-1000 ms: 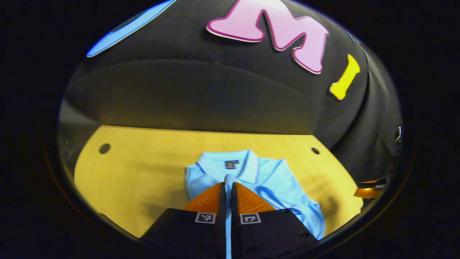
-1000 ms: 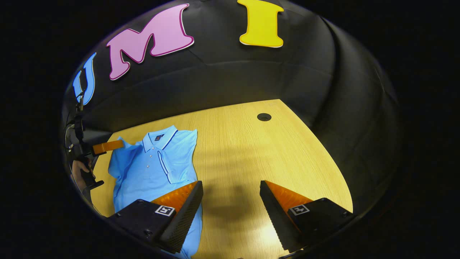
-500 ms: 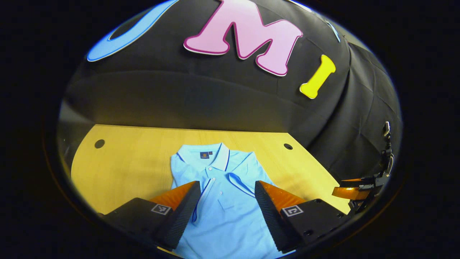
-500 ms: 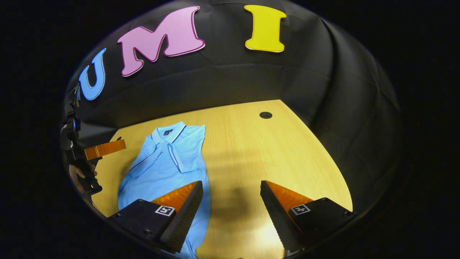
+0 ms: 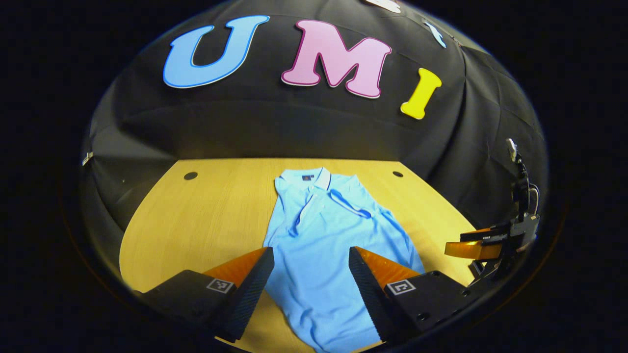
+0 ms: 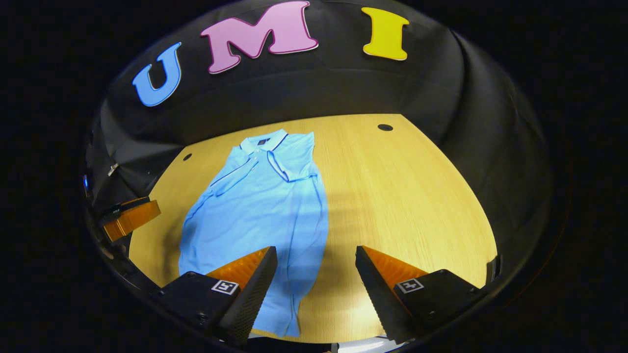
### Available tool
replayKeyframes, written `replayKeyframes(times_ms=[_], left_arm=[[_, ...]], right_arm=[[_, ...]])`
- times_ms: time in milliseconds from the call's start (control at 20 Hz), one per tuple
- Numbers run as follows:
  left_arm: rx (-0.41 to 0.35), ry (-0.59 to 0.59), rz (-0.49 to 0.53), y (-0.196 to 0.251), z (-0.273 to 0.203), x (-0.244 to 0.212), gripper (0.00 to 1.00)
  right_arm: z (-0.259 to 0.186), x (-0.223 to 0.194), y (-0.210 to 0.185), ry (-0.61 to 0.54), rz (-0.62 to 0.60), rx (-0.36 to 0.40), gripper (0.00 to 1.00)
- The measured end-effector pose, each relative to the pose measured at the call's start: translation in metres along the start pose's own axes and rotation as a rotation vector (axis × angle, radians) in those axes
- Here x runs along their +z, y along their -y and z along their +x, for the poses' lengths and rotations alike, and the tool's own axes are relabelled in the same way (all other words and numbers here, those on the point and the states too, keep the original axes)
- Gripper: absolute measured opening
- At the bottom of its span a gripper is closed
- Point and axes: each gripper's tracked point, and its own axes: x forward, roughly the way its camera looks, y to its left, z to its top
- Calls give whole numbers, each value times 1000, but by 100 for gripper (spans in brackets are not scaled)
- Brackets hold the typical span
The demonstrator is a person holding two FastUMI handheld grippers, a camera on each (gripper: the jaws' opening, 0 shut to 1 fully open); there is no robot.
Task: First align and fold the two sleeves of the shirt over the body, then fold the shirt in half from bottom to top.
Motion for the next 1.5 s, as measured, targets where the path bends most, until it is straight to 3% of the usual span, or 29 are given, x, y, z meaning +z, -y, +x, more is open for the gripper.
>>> replayKeyframes(times_ms=[500, 650, 1000, 1150, 1250, 1300, 1350, 1450, 1500], left_arm=[[17, -216, -87, 18, -48, -142, 98], [40, -254, -66, 20, -49, -172, 97], [144, -300, 63, 10, -43, -195, 97], [176, -285, 30, 12, -38, -194, 100], [181, -290, 21, 15, -36, -194, 96], [173, -286, 26, 19, -36, -194, 93], [149, -283, 38, 26, -34, -193, 75], [104, -286, 84, 38, -31, -193, 36], [105, -286, 97, 40, -30, -192, 26]], right_arm=[[-21, -108, -23, -125, 4, -7, 100], [-22, -134, -23, -161, 16, -18, 100], [-13, -156, -30, -172, -34, -39, 99], [-11, -158, -37, -169, -100, -40, 96], [-10, -158, -40, -176, -114, -33, 77], [-9, -157, -43, -184, -119, -14, 74], [-7, -156, -43, -185, -112, -11, 71], [-5, -156, -47, -195, -66, 4, 25], [-4, -154, -48, -195, -46, 16, 14]])
